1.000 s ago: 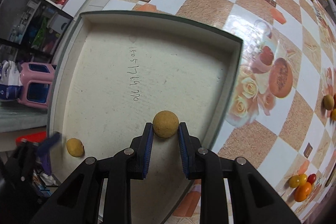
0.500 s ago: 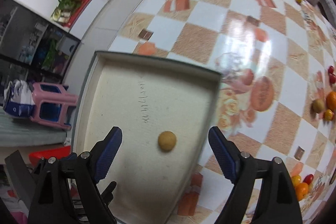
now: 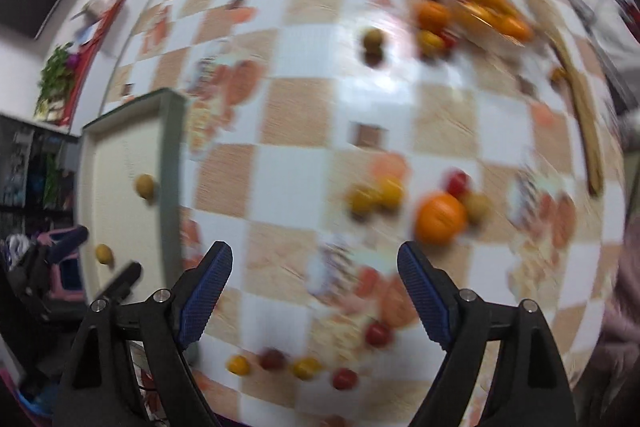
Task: Organize fruits
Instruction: 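Move both grippers back over the fruits on the table, then grasp a yellow cherry tomato with the left gripper while the right grasps a yellow-brown fruit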
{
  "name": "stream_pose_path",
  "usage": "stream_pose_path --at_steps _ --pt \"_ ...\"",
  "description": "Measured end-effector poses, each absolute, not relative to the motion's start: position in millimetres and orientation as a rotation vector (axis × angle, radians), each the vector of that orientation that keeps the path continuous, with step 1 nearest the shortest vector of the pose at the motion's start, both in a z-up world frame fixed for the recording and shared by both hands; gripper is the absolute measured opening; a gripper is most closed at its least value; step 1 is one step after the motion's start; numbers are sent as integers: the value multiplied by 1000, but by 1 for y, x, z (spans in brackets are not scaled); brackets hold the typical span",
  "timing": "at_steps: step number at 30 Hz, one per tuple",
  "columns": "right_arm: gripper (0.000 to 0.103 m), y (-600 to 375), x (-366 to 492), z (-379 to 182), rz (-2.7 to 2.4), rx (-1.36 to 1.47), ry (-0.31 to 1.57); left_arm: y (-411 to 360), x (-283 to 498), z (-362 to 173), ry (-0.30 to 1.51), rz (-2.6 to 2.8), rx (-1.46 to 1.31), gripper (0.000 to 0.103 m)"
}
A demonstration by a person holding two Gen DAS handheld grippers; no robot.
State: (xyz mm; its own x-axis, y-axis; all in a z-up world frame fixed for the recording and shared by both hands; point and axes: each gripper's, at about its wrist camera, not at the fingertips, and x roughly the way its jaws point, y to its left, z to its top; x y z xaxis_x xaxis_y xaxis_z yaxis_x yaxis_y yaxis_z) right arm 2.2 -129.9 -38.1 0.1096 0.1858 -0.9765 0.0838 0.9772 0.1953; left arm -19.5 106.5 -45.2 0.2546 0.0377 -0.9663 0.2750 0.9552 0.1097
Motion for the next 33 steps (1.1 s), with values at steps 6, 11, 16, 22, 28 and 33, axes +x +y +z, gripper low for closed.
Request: stream_pose_path --at_steps 6,11,16,22,28,33 --pt "87 -199 -44 -55 -85 301 1514 37 -7 -48 1294 -274 355 87" --pt "87 -228 -65 -63 -132 313 1527 -11 2 -64 1295 -349 417 87" --pt "87 -236 -72 -71 -130 276 1528 -44 11 -78 1285 -396 448 87" --pt "72 -230 -70 -84 -71 217 1536 -70 24 -89 1280 -418 455 87" --pt "70 -218 -64 -94 -21 202 1538 -84 33 -98 1289 -412 451 86" --pt "63 -201 -60 -97 -6 142 1525 -90 36 -103 1302 -424 453 76"
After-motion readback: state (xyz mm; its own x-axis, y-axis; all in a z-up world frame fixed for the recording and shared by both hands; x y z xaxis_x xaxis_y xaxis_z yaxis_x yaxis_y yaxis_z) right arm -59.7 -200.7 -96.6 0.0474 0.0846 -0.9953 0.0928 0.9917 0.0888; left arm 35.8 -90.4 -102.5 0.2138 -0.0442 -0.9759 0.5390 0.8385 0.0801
